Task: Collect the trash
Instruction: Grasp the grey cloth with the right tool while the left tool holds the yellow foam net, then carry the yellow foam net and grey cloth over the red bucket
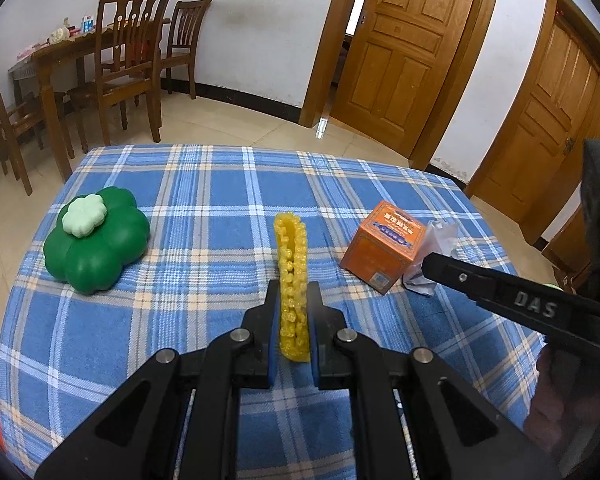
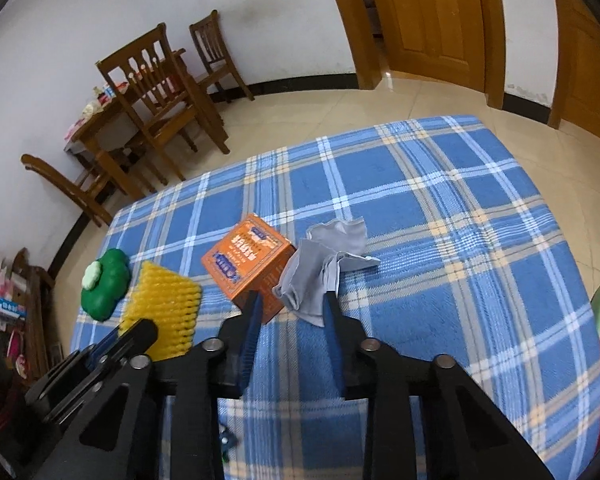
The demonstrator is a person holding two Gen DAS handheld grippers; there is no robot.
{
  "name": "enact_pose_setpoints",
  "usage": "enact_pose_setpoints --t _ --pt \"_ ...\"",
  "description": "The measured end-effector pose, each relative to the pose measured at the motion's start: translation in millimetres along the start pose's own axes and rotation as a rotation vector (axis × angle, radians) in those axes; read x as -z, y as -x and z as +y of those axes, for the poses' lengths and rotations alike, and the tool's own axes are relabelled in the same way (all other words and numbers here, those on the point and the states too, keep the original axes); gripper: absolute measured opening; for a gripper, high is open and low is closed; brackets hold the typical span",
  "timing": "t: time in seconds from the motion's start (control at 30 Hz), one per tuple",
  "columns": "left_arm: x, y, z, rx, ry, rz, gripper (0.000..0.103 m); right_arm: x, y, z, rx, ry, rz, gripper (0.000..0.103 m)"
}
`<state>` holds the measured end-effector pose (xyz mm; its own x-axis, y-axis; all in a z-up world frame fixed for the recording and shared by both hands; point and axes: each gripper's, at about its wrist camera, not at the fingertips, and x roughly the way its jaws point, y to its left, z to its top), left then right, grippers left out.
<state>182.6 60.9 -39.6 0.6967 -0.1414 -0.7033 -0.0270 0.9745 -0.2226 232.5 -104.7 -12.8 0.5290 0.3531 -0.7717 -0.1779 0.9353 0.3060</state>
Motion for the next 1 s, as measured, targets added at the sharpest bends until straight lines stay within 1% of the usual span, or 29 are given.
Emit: enact_pose_setpoints --t 0.03,0.1,0.2,0.47,0.73,1.0 --pt "0.1 -0.1 -0.4 0.001 0.002 0.000 0.011 -0.5 -1.3 -1.4 0.002 -0.003 0.001 0.020" --pt "-0.1 -0.2 -0.5 0.002 0.005 0.000 0.011 -1.0 -3.3 -4.5 0.008 -0.009 -0.004 0.011" --pt "-0.1 0.0 -0.3 0.003 0.004 -0.001 0.011 -0.2 -1.2 -7.8 0.004 -0.011 -0.016 0.007" --pt "0.7 0.6 -6.5 0.019 -0.009 -0.009 0.011 6.5 21.4 -19.6 0.001 -0.031 -0.057 0.006" --pt "-0.5 9.5 -15.9 0.035 -0.018 -0.022 0.011 23.1 58.7 -38.7 -0.014 -0.070 -0.097 0.006" --pt "0.2 28.1 -32.5 0.052 -0.040 -0.036 0.011 41.7 100.3 -62.1 -0.013 -0.121 -0.152 0.006"
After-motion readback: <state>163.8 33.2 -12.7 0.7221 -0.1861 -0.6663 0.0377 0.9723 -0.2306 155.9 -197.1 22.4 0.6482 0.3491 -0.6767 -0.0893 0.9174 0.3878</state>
